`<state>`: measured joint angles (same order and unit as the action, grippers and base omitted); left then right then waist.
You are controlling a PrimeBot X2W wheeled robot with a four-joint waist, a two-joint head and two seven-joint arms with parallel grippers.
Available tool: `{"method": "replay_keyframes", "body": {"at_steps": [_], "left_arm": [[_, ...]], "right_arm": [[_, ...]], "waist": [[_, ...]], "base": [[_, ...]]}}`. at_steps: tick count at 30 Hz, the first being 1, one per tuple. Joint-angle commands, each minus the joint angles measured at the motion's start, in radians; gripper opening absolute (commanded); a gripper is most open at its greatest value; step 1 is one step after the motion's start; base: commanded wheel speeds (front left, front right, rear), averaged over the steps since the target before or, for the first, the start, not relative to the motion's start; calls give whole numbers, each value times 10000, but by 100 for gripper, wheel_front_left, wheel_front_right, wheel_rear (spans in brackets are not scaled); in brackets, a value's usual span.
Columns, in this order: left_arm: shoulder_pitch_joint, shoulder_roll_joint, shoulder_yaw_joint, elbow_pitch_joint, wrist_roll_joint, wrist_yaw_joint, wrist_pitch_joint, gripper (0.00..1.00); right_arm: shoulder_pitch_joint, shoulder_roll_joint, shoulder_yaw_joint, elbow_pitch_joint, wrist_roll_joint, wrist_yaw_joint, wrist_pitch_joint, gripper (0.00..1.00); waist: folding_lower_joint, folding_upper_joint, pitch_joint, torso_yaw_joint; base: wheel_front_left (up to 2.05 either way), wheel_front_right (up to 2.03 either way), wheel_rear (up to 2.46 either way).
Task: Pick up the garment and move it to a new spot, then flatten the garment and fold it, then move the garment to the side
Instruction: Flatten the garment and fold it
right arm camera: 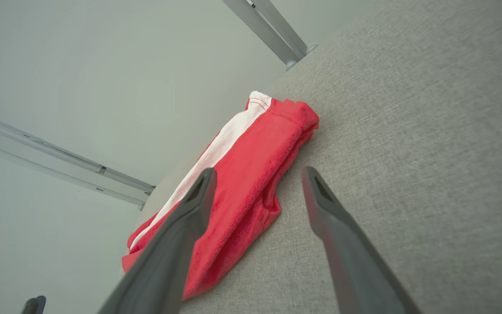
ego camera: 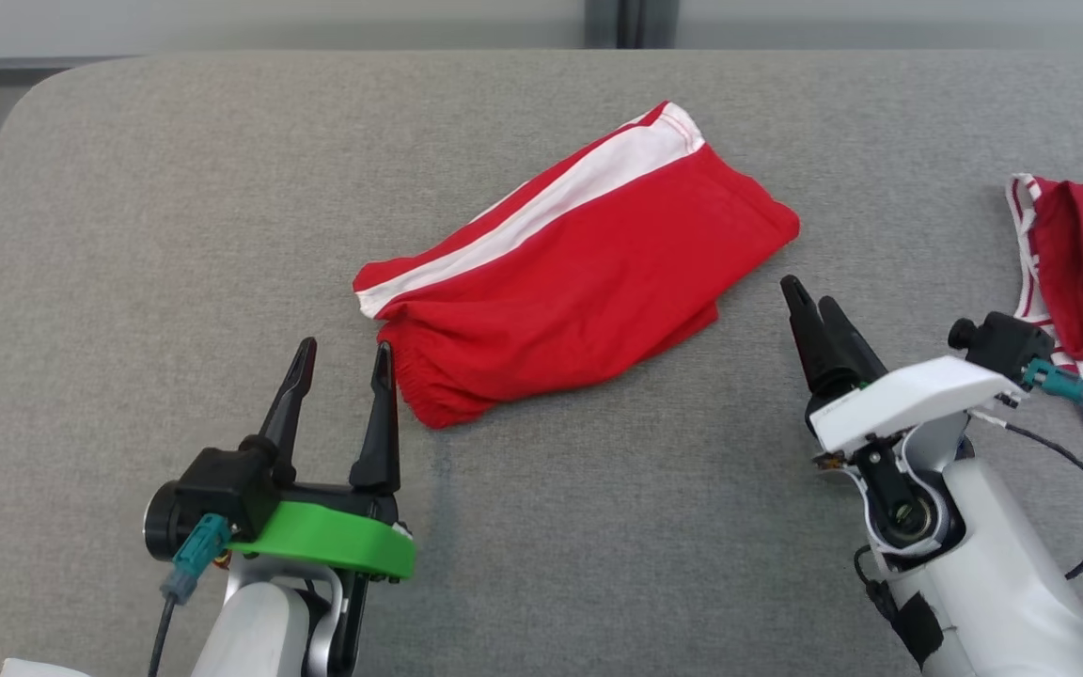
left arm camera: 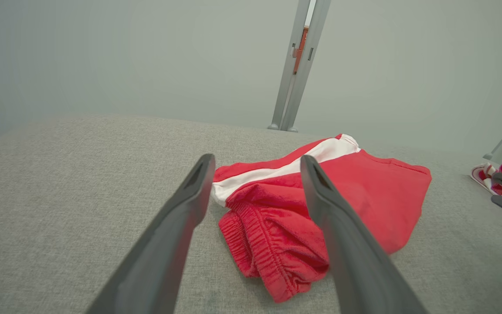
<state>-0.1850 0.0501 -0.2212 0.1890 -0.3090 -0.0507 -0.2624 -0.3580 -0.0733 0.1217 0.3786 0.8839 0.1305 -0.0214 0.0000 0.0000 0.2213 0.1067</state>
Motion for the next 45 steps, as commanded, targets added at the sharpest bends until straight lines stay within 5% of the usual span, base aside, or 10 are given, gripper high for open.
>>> {"method": "replay_keyframes", "body": {"at_steps": [1,17,29,30,31,32,45], "left_arm": [[-199,17,-75,-24,-116,90,-28,100],[-228,13,-934,-102,-804,412,-27,100],[-78,13,-1359,-130,-1027,571,-28,100],[-77,13,-1373,-120,-1041,588,-28,100],[-75,13,-1381,-112,-1033,594,-28,100],[-78,13,-1383,-99,-1016,587,-28,100],[-195,14,-1194,37,-868,533,-28,100]], "right_arm": [[-346,-2,-168,256,294,3,298,100],[-2763,23,-2445,4864,168,18,1902,100],[-3737,99,-3025,6234,-478,19,2068,100],[-3794,102,-3045,6278,-511,19,2036,70],[-3832,99,-3058,6276,-554,19,1962,28],[-3854,73,-3067,6271,-635,19,1880,0],[-3741,-46,-3021,5653,-653,-6,1066,0]], "waist": [[0,0,517,768],[0,0,908,2733],[0,0,869,3231],[0,0,864,3236],[0,0,860,3234],[0,0,860,3226],[0,0,676,2745]], "base": [[0,0,0],[0,0,0],[0,0,0],[0,0,0],[0,0,0],[0,0,0],[0,0,0]]}}
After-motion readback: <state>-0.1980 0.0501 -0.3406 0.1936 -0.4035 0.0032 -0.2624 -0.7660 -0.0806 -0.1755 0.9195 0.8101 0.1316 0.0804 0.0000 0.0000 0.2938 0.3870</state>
